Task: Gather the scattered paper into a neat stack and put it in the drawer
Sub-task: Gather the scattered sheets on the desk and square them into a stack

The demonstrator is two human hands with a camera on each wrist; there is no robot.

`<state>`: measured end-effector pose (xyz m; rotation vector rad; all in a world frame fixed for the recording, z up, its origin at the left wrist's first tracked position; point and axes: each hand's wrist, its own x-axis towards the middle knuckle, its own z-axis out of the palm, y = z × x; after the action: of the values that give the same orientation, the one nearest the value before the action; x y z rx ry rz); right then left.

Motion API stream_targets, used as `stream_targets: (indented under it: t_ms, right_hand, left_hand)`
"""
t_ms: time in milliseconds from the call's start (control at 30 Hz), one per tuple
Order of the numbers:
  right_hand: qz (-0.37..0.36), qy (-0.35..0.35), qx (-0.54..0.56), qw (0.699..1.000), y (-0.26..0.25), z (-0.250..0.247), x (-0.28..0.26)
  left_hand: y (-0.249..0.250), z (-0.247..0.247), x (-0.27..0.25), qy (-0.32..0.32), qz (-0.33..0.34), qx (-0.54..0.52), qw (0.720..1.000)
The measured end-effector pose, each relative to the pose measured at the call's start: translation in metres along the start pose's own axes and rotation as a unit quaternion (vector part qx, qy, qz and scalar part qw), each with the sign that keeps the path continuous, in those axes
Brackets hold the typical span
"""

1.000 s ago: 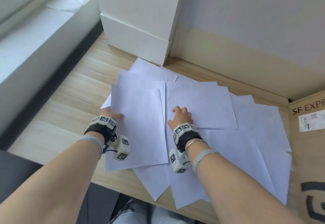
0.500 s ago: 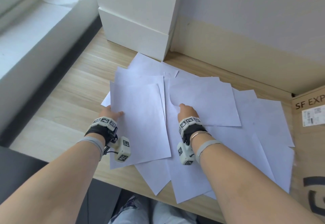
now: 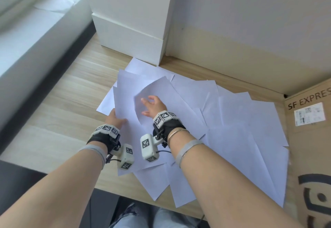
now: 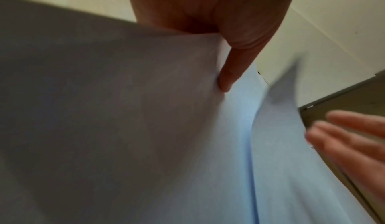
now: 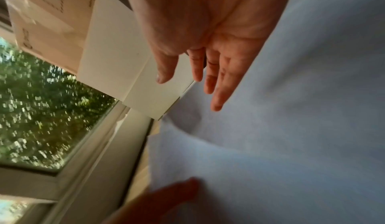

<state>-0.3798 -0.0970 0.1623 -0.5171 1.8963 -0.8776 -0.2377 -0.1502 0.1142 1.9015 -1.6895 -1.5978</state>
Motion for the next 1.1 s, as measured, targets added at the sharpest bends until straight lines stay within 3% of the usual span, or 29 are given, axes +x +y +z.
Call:
stream_targets:
  t_ms: [100, 267, 333, 433, 733, 867, 1000, 1100]
  right_hand:
    - [0.006, 0.056, -0.169, 0.984, 0.013, -0.036, 0.013]
    - [0.169, 0.159, -0.322, 0.918, 0.054, -0.106, 0.022]
    - [0.194, 0.159, -0.339, 0.907, 0.063, -0.115, 0.019]
    - [0.176, 0.140, -0.371, 0.901, 0.066, -0.108, 0.017]
    - [0.076, 0.067, -0.348, 0.932, 0.055, -0.057, 0.004]
    - [0.042, 0.129, -0.349, 0.927, 0.065, -0.085, 0.000]
    - [0.113, 0.171, -0.383, 0.901, 0.093, -0.138, -0.007]
    - [0.197, 0.162, -0.386, 0.887, 0.112, -0.167, -0.018]
  left_hand:
    - [-0.005, 0.000, 0.002, 0.002, -0.005, -0.019, 1.000]
    - [-0.006, 0.006, 0.002, 0.019, -0.003, -0.035, 0.999]
    - [-0.007, 0.008, 0.003, 0.020, 0.001, -0.048, 0.999]
    - [-0.004, 0.011, 0.003, 0.008, 0.008, -0.042, 0.999]
    - [0.007, 0.028, -0.001, -0.004, 0.004, -0.019, 1.000]
    - [0.008, 0.028, -0.002, 0.003, 0.007, -0.022, 1.000]
    - [0.007, 0.026, -0.002, 0.006, 0.014, -0.028, 1.000]
    - [0.005, 0.028, -0.004, 0.011, 0.008, -0.032, 0.999]
